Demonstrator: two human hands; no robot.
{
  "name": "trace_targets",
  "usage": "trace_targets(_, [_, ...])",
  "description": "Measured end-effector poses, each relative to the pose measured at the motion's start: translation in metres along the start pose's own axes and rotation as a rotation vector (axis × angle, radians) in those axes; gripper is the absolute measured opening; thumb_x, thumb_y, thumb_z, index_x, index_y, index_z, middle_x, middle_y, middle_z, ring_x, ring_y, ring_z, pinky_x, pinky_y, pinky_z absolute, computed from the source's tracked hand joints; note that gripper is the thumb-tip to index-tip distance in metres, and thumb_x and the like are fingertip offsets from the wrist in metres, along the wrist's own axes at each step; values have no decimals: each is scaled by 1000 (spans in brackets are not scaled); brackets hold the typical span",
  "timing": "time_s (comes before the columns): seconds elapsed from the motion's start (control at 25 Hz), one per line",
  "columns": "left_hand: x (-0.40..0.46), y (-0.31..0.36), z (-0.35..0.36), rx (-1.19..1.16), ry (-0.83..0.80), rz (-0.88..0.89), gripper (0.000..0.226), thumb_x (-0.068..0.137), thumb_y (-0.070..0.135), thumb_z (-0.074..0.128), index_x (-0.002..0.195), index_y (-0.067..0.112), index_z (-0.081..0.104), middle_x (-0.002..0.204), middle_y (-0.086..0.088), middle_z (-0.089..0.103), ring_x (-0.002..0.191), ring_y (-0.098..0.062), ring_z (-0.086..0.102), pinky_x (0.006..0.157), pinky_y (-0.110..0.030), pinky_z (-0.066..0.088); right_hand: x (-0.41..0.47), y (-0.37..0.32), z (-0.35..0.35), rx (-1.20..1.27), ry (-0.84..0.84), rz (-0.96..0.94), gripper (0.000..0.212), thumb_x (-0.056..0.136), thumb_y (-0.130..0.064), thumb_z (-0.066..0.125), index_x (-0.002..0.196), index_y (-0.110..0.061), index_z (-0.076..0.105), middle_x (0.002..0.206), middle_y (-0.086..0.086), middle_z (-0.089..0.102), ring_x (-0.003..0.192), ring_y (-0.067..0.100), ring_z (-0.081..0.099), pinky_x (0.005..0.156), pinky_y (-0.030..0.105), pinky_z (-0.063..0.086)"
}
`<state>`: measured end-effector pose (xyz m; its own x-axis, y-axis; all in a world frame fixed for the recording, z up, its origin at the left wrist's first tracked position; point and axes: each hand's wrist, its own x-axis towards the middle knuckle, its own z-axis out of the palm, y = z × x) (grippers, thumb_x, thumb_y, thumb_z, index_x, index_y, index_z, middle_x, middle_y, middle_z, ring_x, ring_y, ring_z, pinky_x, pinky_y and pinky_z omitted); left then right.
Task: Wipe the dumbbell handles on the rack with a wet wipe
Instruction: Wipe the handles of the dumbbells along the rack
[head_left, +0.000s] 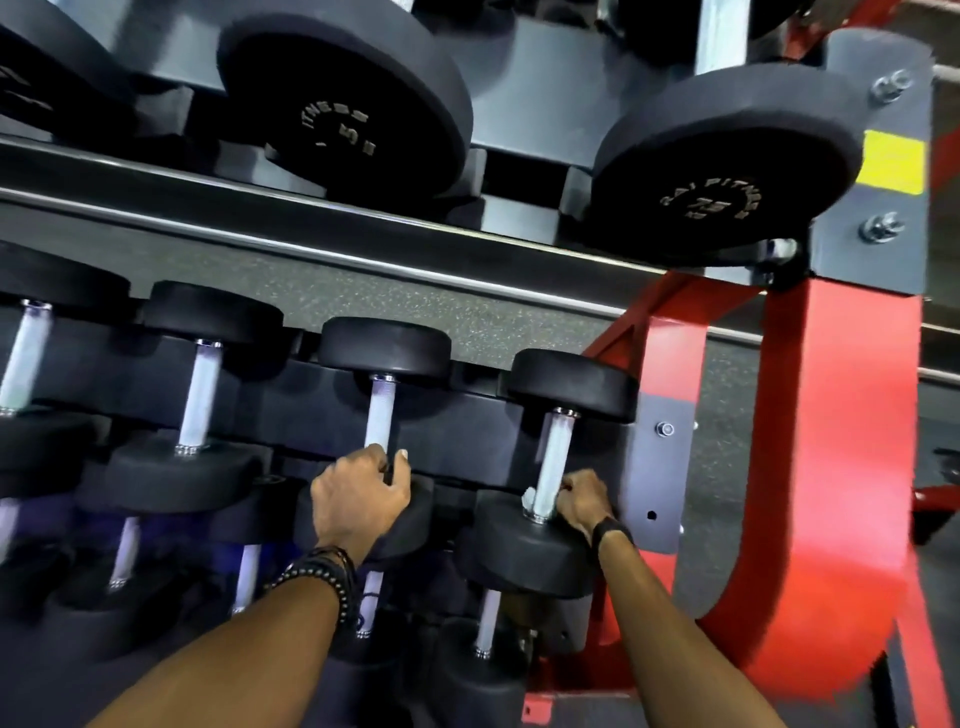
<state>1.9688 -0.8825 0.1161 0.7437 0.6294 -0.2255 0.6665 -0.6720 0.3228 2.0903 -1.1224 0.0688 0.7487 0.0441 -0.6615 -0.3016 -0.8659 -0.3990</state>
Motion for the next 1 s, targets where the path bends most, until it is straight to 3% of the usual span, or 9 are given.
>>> trace_targets(0.08, [-2, -1, -1, -25, 20, -21, 39, 87, 41, 62, 60, 14, 56, 58, -4, 61, 61, -37, 61, 55, -32, 37, -6, -4, -3, 107, -93, -17, 25, 82, 0, 59, 60, -12, 62, 63, 0, 58, 65, 13, 53, 61, 28, 39])
trace_targets(0.16, [1, -2, -2, -27, 30, -40, 41, 87, 40, 63, 58, 13, 54, 57, -4, 60, 59, -38, 60, 54, -31, 34, -13, -9, -4, 392, -249, 12, 9, 81, -6, 68, 72, -10, 67, 72, 5, 68, 67, 16, 60, 67, 30, 47])
trace_targets(0.28, [0, -2, -3, -28, 37, -39, 41, 88, 40, 63, 58, 13, 53, 57, -5, 61, 59, -38, 60, 54, -31, 34, -7, -13, 0, 626, -358, 103, 29, 74, -28, 83, 84, -3, 71, 78, 10, 72, 71, 20, 67, 74, 31, 51])
trace_targets(0.36, [-1, -1, -5, -33, 35, -38, 40, 88, 40, 63, 59, 13, 54, 57, -5, 61, 58, -38, 61, 54, -32, 35, -8, -21, 6, 594, -263, 129, 25, 66, -18, 87, 74, -5, 67, 70, 7, 69, 63, 18, 63, 66, 29, 50])
trace_targets(0.48, [-1, 0, -6, -40, 35, -40, 40, 88, 39, 64, 58, 14, 54, 57, -5, 61, 57, -37, 60, 54, -31, 34, -10, -18, 9, 421, -140, 51, 29, 64, 7, 79, 66, -13, 58, 65, 2, 60, 62, 17, 54, 58, 27, 44])
trace_targets(0.64, [0, -2, -6, -61, 65, -24, 41, 88, 41, 58, 58, 13, 55, 57, -6, 61, 57, -38, 60, 54, -32, 37, -15, 3, -4, 250, -46, 5, 41, 44, -9, 76, 76, -20, 54, 75, 5, 65, 70, 24, 61, 67, 33, 50])
trace_targets(0.8, [-1, -1, -1, -47, 66, -17, 41, 85, 46, 50, 61, 14, 57, 61, -7, 63, 60, -38, 61, 56, -34, 39, -28, 12, -9, 55, 171, -144, 28, 64, 7, 70, 68, -19, 59, 66, -2, 60, 62, 19, 56, 56, 22, 40])
trace_targets(0.92, [-2, -1, -1, -52, 83, -23, 40, 88, 43, 57, 61, 13, 57, 60, -7, 63, 59, -38, 60, 56, -33, 35, -33, 7, -1, 188, 330, -160, 29, 67, 12, 72, 63, -14, 58, 60, 0, 59, 54, 12, 52, 48, 7, 38])
trace_targets(1.0, [-2, -1, -1, -58, 88, -28, 38, 88, 39, 62, 62, 13, 58, 61, -8, 64, 60, -39, 61, 57, -33, 35, -30, 4, 3, 279, 377, -68, 20, 71, 14, 65, 67, -5, 62, 64, 10, 63, 56, 18, 54, 46, 4, 38])
